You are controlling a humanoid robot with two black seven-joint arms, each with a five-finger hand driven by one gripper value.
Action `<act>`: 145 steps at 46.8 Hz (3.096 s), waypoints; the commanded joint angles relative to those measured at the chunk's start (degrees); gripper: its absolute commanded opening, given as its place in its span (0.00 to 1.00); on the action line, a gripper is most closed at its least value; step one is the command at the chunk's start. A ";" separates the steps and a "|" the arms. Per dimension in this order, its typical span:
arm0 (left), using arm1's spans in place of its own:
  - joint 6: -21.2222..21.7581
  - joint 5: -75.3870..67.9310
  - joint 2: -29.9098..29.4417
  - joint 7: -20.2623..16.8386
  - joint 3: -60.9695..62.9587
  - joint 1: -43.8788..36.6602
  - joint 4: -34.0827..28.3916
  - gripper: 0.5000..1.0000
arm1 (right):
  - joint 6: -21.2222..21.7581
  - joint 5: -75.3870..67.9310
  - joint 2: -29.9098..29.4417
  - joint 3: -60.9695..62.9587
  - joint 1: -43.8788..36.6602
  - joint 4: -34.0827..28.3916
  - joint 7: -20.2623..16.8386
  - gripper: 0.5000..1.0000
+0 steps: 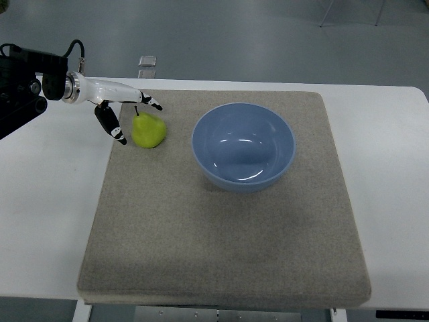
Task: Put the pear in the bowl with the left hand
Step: 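Lower the left hand around the pear and close its fingers, then lift the pear with the left hand off the mat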
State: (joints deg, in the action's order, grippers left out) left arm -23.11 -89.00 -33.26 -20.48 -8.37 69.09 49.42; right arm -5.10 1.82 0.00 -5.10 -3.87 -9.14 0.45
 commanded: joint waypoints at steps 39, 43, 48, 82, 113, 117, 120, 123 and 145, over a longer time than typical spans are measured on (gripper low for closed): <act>2.02 0.93 1.97 -0.17 -0.06 -2.12 -0.02 0.98 | 0.00 0.03 0.00 0.00 0.00 0.00 -0.02 0.85; 2.02 0.93 1.97 -0.08 -0.15 -2.12 -0.02 0.98 | 0.00 -0.06 0.00 0.00 0.00 0.00 -0.01 0.85; 2.46 1.02 2.15 -0.08 -0.15 -2.30 -0.02 0.98 | 0.00 -0.06 0.00 0.00 0.00 0.00 -0.01 0.85; 4.39 0.93 3.29 -0.08 -0.06 -3.62 -0.11 0.48 | 0.00 -0.06 0.00 0.00 0.00 0.00 0.07 0.85; 4.22 4.88 2.85 0.00 -1.21 -2.21 -0.20 0.00 | 0.00 -0.06 0.00 0.00 0.00 0.00 -0.02 0.85; 4.22 7.34 2.50 0.00 -1.21 -0.54 -0.20 0.00 | 0.00 -0.06 0.00 0.00 0.00 0.00 -0.02 0.85; 4.22 8.83 2.41 0.00 -1.21 0.60 -0.20 0.00 | 0.00 0.03 0.00 0.00 0.00 0.00 -0.01 0.85; 4.22 9.80 2.41 0.00 -1.21 1.39 -0.11 0.00 | 0.00 0.03 0.00 0.00 0.00 0.00 -0.02 0.85; 4.48 12.44 3.20 0.00 -2.79 6.49 3.75 0.00 | 0.00 -0.06 0.00 0.00 0.00 0.00 -0.01 0.85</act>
State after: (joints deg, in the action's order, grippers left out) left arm -18.60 -76.60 -30.24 -20.48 -10.89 75.28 51.76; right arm -5.10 1.79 0.00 -5.10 -3.87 -9.14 0.48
